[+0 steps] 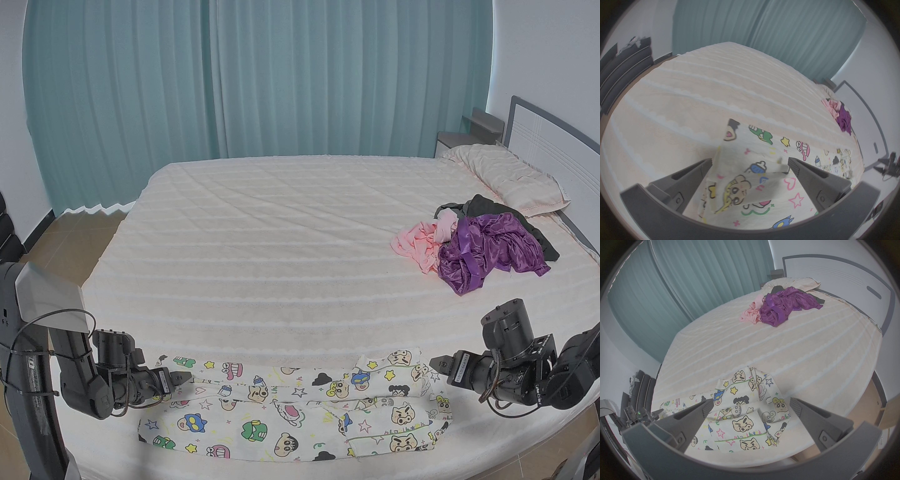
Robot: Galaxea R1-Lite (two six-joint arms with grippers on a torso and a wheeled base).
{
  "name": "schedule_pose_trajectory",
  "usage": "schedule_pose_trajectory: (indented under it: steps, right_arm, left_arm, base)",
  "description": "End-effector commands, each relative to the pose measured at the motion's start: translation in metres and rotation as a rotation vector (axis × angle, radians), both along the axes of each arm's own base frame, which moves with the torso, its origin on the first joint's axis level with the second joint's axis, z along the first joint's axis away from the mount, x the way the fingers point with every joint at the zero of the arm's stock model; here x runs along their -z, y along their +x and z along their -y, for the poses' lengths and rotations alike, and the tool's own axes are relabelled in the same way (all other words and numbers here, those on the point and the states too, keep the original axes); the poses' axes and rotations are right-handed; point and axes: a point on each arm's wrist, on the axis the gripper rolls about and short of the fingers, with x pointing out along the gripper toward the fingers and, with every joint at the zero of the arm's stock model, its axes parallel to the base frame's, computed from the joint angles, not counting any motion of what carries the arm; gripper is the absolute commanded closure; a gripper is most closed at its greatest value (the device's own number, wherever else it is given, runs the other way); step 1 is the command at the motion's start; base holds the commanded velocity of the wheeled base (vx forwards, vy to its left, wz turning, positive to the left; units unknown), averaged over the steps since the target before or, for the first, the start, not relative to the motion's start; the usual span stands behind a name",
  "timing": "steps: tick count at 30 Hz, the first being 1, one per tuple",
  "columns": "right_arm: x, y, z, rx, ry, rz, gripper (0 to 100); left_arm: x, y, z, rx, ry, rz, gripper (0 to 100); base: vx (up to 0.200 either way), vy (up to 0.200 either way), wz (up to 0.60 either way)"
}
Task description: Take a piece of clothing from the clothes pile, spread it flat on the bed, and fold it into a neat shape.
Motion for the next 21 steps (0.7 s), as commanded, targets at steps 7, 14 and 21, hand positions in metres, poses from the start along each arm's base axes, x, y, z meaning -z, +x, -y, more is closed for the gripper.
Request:
schedule_pose_trajectory:
  steps: [7,14,21]
  right_arm:
    - [-0.009,-0.012,0.000,-0.022,0.017,0.033,0]
    - [-0.005,-0.013,0.000,-0.025,0.015,0.016,0]
    - [-0.005,-0.015,-0.003,-0.036,0.016,0.015,0]
  left_arm:
    - [0.016,0.000,0.011,0.081,0.105,-0.037,0]
    - [0.018,-0.023,0.009,0.136,0.149,-0.101,0]
    - [0.020,-0.023,0.009,0.155,0.169,-0.106,100]
  base:
    - [0.000,0.000,0.00]
    - [0.000,0.000,0.00]
    - [0.000,0.000,0.00]
